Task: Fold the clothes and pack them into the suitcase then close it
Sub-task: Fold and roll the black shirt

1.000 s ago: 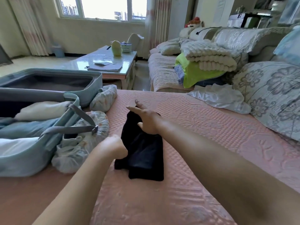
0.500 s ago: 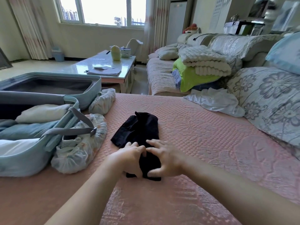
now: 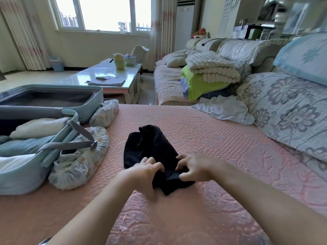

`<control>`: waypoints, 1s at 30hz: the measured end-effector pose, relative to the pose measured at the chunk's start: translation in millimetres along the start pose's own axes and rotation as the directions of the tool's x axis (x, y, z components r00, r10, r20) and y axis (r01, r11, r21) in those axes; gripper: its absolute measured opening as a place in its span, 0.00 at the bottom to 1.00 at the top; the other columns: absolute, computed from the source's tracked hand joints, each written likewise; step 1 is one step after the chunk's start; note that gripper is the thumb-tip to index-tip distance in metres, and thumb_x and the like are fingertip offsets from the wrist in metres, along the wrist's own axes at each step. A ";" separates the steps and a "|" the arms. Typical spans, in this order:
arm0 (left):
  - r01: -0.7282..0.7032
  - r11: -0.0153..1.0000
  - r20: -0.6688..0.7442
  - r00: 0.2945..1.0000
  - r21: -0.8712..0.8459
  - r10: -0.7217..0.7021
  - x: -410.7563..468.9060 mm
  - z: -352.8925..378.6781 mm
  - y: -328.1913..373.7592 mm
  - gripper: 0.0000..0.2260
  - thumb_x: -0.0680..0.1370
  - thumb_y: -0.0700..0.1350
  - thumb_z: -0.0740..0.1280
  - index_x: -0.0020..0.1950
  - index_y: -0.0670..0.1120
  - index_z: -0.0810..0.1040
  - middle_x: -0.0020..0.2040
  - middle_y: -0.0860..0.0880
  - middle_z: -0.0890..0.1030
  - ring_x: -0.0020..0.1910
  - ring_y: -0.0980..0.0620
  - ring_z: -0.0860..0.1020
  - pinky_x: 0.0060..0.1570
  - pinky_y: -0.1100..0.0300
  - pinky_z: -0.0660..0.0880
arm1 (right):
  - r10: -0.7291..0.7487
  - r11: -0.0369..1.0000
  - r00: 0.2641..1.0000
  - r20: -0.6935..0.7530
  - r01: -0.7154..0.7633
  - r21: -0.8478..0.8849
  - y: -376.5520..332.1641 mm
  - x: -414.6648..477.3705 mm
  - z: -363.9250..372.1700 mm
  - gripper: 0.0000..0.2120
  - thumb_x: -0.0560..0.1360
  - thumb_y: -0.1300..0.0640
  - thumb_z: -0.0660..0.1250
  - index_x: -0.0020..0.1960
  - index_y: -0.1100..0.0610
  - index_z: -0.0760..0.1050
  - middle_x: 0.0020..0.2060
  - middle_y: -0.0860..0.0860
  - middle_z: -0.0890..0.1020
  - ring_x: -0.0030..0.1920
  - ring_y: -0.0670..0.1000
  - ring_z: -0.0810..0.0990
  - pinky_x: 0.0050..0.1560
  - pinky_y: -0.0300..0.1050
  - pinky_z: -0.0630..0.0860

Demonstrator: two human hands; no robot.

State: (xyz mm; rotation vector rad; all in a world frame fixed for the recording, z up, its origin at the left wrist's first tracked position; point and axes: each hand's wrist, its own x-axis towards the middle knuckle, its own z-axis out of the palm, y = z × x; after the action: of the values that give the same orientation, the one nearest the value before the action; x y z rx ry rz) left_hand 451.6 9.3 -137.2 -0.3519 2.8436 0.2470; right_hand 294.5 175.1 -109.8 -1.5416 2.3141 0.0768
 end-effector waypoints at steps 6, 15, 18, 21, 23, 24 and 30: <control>0.116 0.993 -0.177 0.978 0.016 -0.111 -7.2 -9.7 -5.3 0.09 0.71 0.53 0.70 0.49 0.57 0.75 0.47 0.55 0.76 0.50 0.51 0.75 0.43 0.58 0.72 | -0.157 0.982 0.977 -0.141 0.140 -0.123 -31.7 12.4 18.9 0.38 0.68 0.34 0.69 0.75 0.44 0.66 0.75 0.47 0.63 0.75 0.51 0.59 0.75 0.50 0.58; -0.296 0.781 -0.630 0.761 -0.551 -0.157 18.4 -30.1 -2.2 0.14 0.71 0.32 0.71 0.49 0.50 0.82 0.48 0.58 0.77 0.38 0.57 0.80 0.39 0.69 0.75 | 0.257 0.928 0.821 -0.510 -0.061 0.368 -34.5 30.2 2.0 0.13 0.74 0.43 0.68 0.51 0.50 0.80 0.46 0.51 0.84 0.49 0.57 0.82 0.45 0.47 0.77; -0.290 0.834 -0.699 0.699 -0.470 -0.151 28.0 -25.9 8.8 0.12 0.72 0.38 0.72 0.49 0.52 0.74 0.50 0.56 0.72 0.40 0.58 0.78 0.43 0.63 0.74 | 0.606 0.755 0.631 -0.484 -0.267 0.599 11.0 24.8 -10.8 0.13 0.74 0.46 0.67 0.52 0.53 0.81 0.48 0.55 0.85 0.51 0.59 0.83 0.49 0.48 0.78; -0.317 0.880 -0.583 0.811 -0.353 0.058 36.4 -7.5 17.2 0.15 0.66 0.56 0.74 0.46 0.55 0.72 0.47 0.55 0.70 0.42 0.56 0.73 0.45 0.59 0.72 | 0.796 0.601 0.530 -0.293 -0.631 0.490 60.9 6.5 -10.5 0.18 0.75 0.49 0.63 0.60 0.57 0.78 0.58 0.58 0.82 0.60 0.60 0.81 0.56 0.49 0.75; -0.195 0.960 -0.269 0.953 -0.199 0.138 37.2 3.8 26.4 0.26 0.60 0.68 0.72 0.52 0.58 0.72 0.52 0.55 0.68 0.52 0.54 0.69 0.52 0.57 0.72 | 0.835 0.548 0.529 -0.151 -0.776 0.312 75.4 -1.7 -3.8 0.22 0.75 0.51 0.63 0.68 0.56 0.73 0.65 0.57 0.77 0.65 0.59 0.77 0.61 0.50 0.73; -0.139 0.988 -0.140 0.982 -0.069 0.128 38.3 8.2 29.7 0.30 0.59 0.69 0.71 0.55 0.59 0.71 0.54 0.55 0.66 0.55 0.53 0.66 0.54 0.56 0.71 | 0.830 0.557 0.543 -0.128 -0.800 0.223 78.6 -1.9 0.0 0.27 0.74 0.52 0.64 0.72 0.56 0.68 0.68 0.57 0.73 0.67 0.59 0.74 0.63 0.51 0.71; -0.172 0.978 -0.152 0.976 -0.114 0.154 40.3 -0.5 38.5 0.10 0.65 0.42 0.70 0.40 0.54 0.74 0.42 0.54 0.75 0.45 0.49 0.76 0.43 0.59 0.75 | 0.273 0.955 0.870 -0.410 -0.296 0.007 56.7 14.2 13.8 0.41 0.69 0.53 0.66 0.78 0.46 0.51 0.75 0.53 0.60 0.74 0.58 0.60 0.75 0.57 0.55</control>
State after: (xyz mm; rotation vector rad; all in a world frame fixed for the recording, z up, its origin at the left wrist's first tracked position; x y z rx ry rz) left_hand 403.8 37.4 -142.8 -0.1650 3.0092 0.4541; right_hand 242.1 188.7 -135.8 -1.3250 2.8819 -0.1207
